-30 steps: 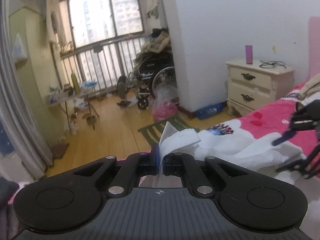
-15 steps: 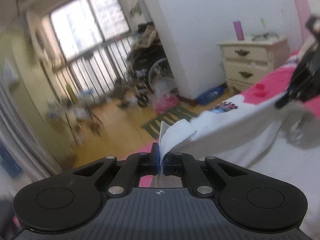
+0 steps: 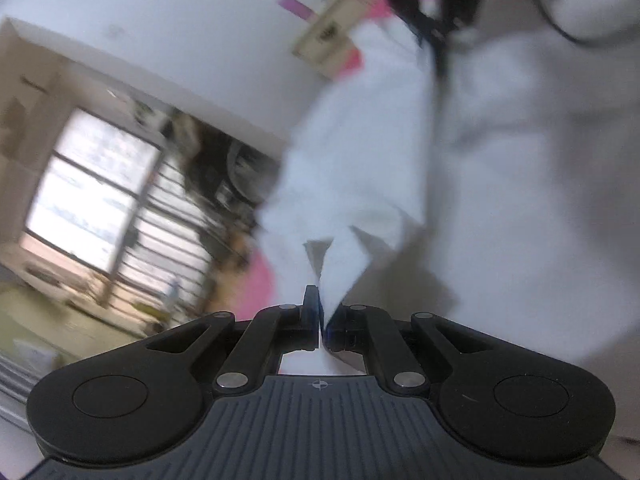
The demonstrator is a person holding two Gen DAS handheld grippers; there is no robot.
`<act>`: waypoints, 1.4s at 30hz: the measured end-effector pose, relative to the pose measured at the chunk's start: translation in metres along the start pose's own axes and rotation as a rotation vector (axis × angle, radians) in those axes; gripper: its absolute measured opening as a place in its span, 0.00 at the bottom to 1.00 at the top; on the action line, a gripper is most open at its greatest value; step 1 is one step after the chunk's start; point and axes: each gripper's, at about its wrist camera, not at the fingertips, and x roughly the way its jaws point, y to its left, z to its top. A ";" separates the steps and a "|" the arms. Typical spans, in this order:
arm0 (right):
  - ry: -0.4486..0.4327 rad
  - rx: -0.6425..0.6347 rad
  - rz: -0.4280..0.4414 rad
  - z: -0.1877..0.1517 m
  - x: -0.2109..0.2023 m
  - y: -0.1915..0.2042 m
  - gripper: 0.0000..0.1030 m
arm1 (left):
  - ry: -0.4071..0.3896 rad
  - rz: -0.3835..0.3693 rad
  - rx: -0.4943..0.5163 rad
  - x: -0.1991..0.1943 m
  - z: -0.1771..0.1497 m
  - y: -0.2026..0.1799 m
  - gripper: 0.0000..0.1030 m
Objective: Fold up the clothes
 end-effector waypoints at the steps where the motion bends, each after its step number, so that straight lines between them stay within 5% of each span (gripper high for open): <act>1: 0.007 -0.012 0.007 -0.001 0.001 0.003 0.02 | 0.014 -0.007 -0.027 -0.003 -0.001 0.001 0.03; 5: 0.002 -0.043 0.001 0.002 0.002 0.007 0.03 | 0.076 -0.027 -0.176 -0.010 -0.003 0.015 0.09; 9: 0.016 -0.045 0.003 0.000 0.010 0.006 0.10 | 0.175 -0.049 -0.350 -0.005 -0.015 0.042 0.32; 13: 0.008 -0.068 -0.009 0.000 0.001 0.015 0.24 | 0.296 -0.003 -0.452 -0.001 -0.026 0.057 0.33; 19: 0.017 -0.059 -0.003 0.001 0.003 0.014 0.25 | 0.339 -0.005 -0.568 -0.003 -0.028 0.077 0.41; 33: 0.081 0.247 -0.078 -0.022 -0.022 -0.042 0.24 | 0.179 0.028 -0.371 -0.009 -0.001 0.052 0.43; 42: 0.192 0.465 -0.076 -0.055 -0.020 -0.071 0.23 | 0.180 -0.019 -0.248 0.013 0.010 0.019 0.43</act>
